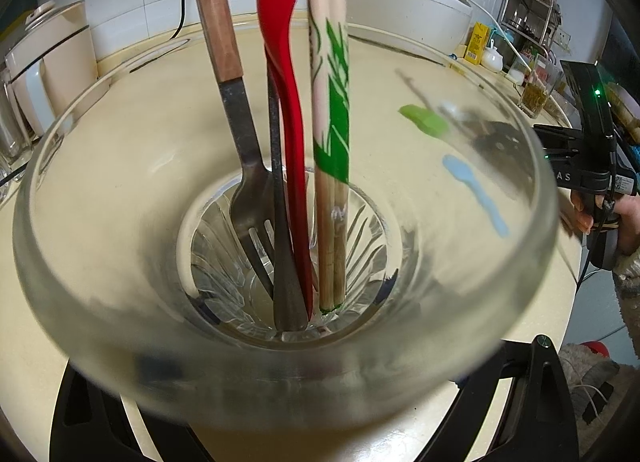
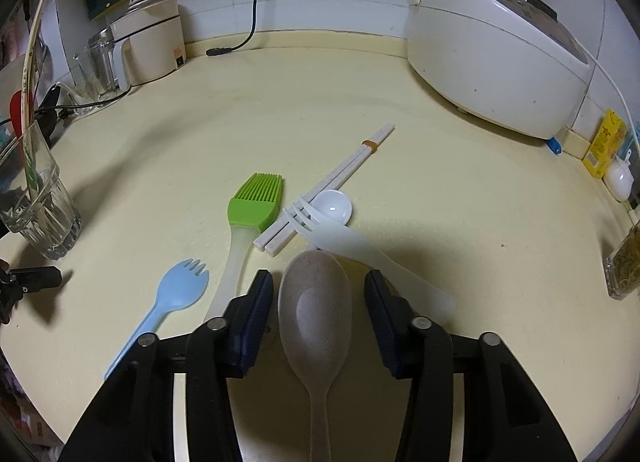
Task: Organize utensils
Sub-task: 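Lift the rice paddle with the right gripper and carry it to the glass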
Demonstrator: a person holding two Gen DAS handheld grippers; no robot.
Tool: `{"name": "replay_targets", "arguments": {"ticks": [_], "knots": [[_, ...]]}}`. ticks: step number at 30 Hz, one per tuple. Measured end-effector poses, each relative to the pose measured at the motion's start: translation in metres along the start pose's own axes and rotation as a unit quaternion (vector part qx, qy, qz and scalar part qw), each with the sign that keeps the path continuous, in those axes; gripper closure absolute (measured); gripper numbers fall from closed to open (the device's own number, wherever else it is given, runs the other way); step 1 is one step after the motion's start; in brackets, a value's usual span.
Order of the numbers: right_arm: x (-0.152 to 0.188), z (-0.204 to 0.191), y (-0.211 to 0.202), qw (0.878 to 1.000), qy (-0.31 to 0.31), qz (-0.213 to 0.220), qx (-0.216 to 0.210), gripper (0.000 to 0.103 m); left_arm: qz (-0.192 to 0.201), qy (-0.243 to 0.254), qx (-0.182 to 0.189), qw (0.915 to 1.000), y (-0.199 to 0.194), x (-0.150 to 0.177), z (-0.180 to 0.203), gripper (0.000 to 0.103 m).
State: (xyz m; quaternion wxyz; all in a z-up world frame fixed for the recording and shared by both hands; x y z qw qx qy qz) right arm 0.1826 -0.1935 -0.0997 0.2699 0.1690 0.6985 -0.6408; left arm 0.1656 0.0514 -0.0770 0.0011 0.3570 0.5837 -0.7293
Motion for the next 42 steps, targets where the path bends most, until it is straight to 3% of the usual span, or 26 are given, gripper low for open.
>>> {"name": "replay_targets", "arguments": {"ticks": [7,19,31,42], "knots": [[0.001,0.007,-0.007,0.999,0.026,0.017,-0.023,0.070,0.000,-0.001,0.001,1.0000,0.000,0.000,0.001,0.007],[-0.030,-0.010,-0.082,0.986,0.033,0.130,-0.098,0.070,-0.001,0.001,-0.002,1.0000,0.001,0.000,0.001,0.007],[-0.082,-0.072,-0.140,0.952,0.016,0.197,-0.235,0.070,0.001,-0.003,0.004,1.0000,0.000,-0.001,-0.001,0.007],[-0.128,-0.149,-0.172,0.923,-0.045,0.254,-0.284,0.070,0.002,-0.005,0.007,1.0000,-0.002,0.000,-0.003,0.007]]}}
Point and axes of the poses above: each gripper's, at about its wrist camera, not at the fingertips, and y roughly the way its jaws point, z to its right, x to its underside, the point moved 4 cm from there along y, roughly the way its jaws point, and after that the axes turned 4 degrees about -z, right-handed, at the moved point
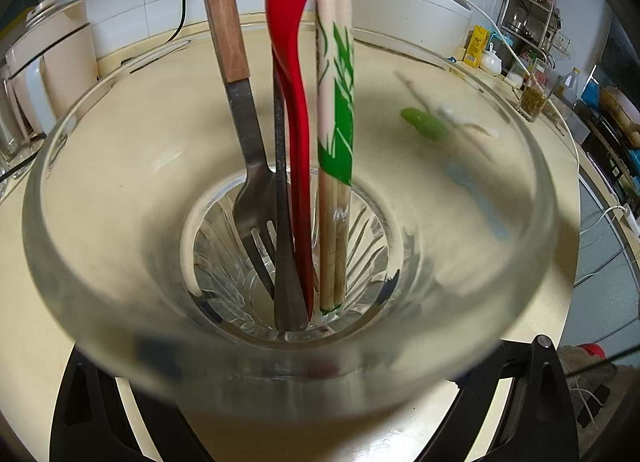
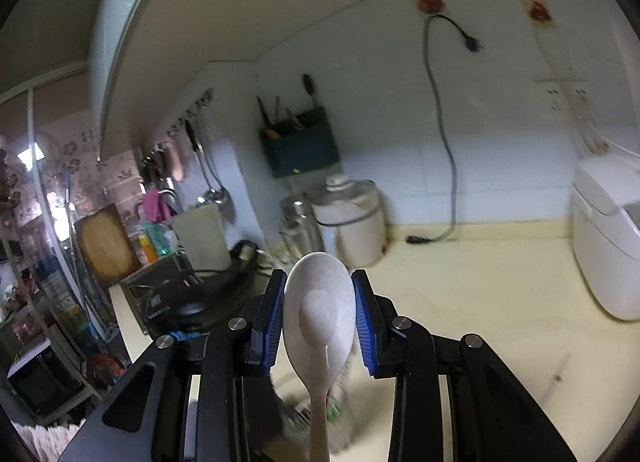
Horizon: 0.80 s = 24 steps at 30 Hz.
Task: Organize utensils
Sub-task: 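Lift the rice paddle with the right gripper and carry it to the glass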
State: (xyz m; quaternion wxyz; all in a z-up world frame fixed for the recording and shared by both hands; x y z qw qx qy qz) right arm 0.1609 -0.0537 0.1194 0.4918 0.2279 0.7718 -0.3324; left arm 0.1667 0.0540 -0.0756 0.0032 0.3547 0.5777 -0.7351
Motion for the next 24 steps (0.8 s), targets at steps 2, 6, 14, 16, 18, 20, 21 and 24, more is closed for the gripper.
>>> {"name": "replay_targets", "arguments": {"ticks": [2,6,14,16,18,20,21,24], "knots": [[-0.004,-0.009,0.010,1.000,-0.005,0.001,-0.008,0.070,0.000,-0.001,0.001,1.0000,-0.001,0.000,-0.001,0.006],[-0.007,-0.022,0.031,1.000,-0.010,0.000,-0.021,0.070,0.001,-0.001,0.003,1.0000,-0.001,0.000,-0.001,0.006],[-0.006,-0.023,0.077,0.998,0.010,-0.006,-0.063,0.070,0.001,-0.002,0.006,1.0000,-0.001,0.001,-0.002,0.006],[-0.005,-0.022,0.086,0.997,0.012,-0.001,-0.072,0.070,0.001,-0.002,0.007,1.0000,-0.001,0.001,-0.003,0.006],[-0.002,-0.021,0.094,0.997,0.012,0.003,-0.073,0.070,0.000,0.000,0.004,1.0000,-0.001,0.001,-0.002,0.006],[0.002,-0.018,0.099,0.997,0.015,0.011,-0.078,0.070,-0.001,0.002,0.001,1.0000,0.000,0.001,-0.001,0.006],[0.004,-0.017,0.100,0.997,0.015,0.018,-0.080,0.070,-0.001,0.002,0.001,1.0000,0.000,0.001,-0.001,0.006],[0.008,-0.017,0.102,0.996,0.008,0.040,-0.082,0.070,0.000,-0.001,0.005,1.0000,-0.001,0.001,-0.002,0.005]]}}
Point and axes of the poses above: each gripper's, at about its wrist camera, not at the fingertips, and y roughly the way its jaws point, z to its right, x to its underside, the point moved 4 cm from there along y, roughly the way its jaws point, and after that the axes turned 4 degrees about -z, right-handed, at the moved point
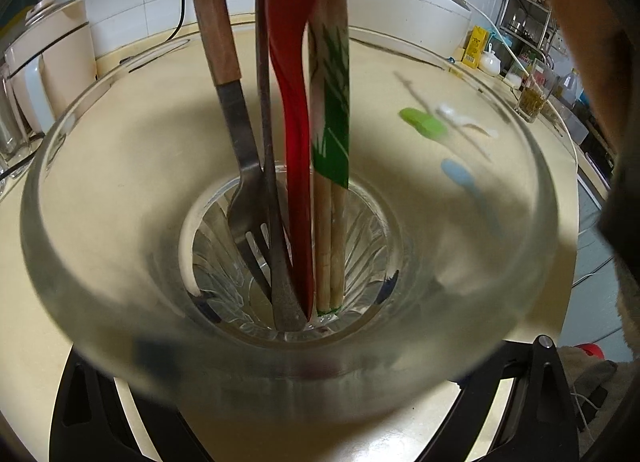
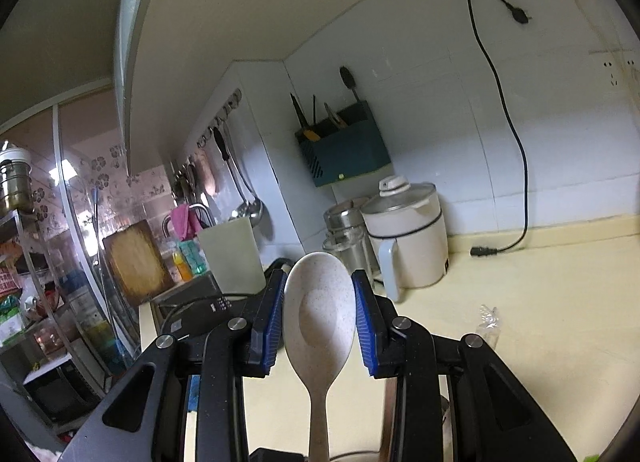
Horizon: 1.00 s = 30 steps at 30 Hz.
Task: Organize utensils
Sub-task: 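Lift the rice paddle with the right gripper and carry it to the glass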
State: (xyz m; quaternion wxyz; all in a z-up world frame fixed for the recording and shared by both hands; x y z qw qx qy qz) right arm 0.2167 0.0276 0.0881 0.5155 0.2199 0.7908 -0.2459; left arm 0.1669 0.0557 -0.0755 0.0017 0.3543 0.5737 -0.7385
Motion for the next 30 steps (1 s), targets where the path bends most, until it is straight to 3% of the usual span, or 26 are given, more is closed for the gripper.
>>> {"name": "replay_targets", "arguments": {"ticks": [9,20,23,30], "knots": [[0.016,-0.001,-0.009,0.999,-0.032,0.036,-0.007,0.070,0.000,-0.001,0.001,1.0000,0.001,-0.001,0.001,0.005],[0.036,0.005,-0.023,0.998,-0.048,0.029,-0.001,0.070,0.000,0.000,-0.001,1.0000,0.001,-0.001,0.003,0.005],[0.023,0.006,-0.030,0.998,-0.029,0.049,-0.022,0.070,-0.001,0.001,-0.002,1.0000,0.001,-0.001,0.003,0.005],[0.003,-0.002,-0.026,0.995,-0.065,0.076,-0.025,0.070,-0.002,0.003,-0.006,1.0000,0.003,-0.001,0.004,0.005]]}}
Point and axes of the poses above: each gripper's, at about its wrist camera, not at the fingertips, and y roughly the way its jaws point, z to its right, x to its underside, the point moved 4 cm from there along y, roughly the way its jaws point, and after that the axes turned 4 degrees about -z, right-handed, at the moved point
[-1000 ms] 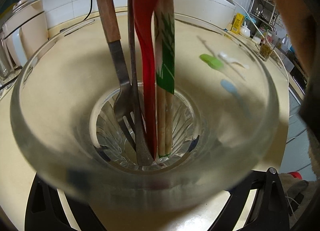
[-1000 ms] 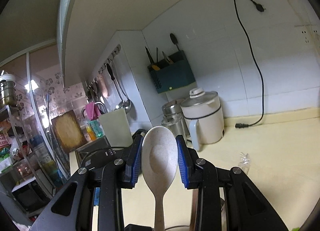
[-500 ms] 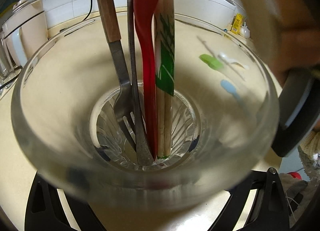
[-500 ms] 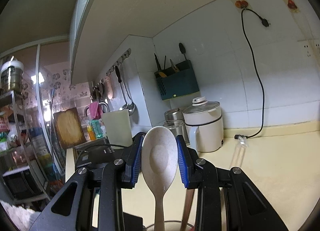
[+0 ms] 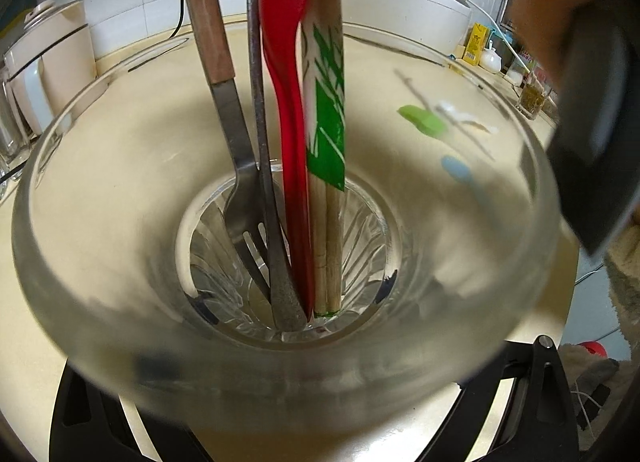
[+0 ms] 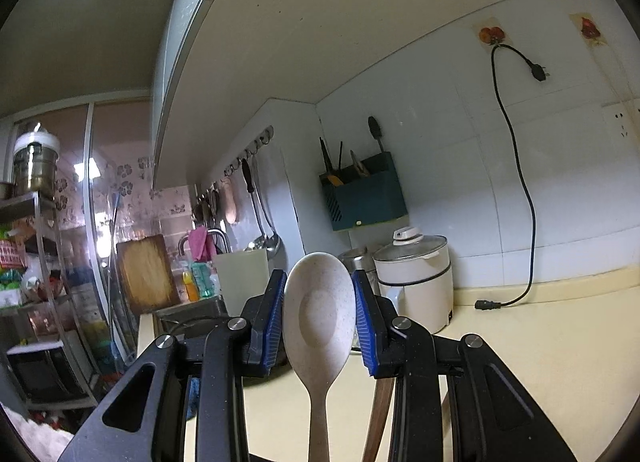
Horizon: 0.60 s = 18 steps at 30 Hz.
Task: Organize utensils
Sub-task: 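Lift the rice paddle with the right gripper and carry it to the glass, then lower the rice paddle into the glass and open the right gripper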
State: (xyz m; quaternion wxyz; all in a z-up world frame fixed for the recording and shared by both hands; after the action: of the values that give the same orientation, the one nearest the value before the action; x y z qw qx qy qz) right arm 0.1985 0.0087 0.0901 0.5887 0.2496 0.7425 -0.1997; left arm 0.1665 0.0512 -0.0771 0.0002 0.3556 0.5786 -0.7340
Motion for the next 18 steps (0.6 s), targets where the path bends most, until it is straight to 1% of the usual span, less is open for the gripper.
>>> {"name": "replay_targets", "arguments": {"ticks": [3,8,13,18], "knots": [[0.012,-0.001,0.002,1.000,-0.002,-0.011,0.000,0.070,0.001,-0.002,0.002,1.0000,-0.001,0.000,-0.001,0.005],[0.029,-0.003,-0.003,1.000,-0.003,-0.011,0.004,0.070,0.001,-0.004,0.003,1.0000,-0.001,0.000,-0.001,0.005],[0.040,0.001,-0.010,1.000,0.007,-0.014,0.012,0.070,0.003,-0.006,0.006,1.0000,-0.003,0.001,-0.003,0.005],[0.045,0.003,-0.014,0.999,-0.001,-0.028,0.021,0.070,0.002,-0.005,0.005,1.0000,-0.002,0.000,-0.005,0.005]]}}
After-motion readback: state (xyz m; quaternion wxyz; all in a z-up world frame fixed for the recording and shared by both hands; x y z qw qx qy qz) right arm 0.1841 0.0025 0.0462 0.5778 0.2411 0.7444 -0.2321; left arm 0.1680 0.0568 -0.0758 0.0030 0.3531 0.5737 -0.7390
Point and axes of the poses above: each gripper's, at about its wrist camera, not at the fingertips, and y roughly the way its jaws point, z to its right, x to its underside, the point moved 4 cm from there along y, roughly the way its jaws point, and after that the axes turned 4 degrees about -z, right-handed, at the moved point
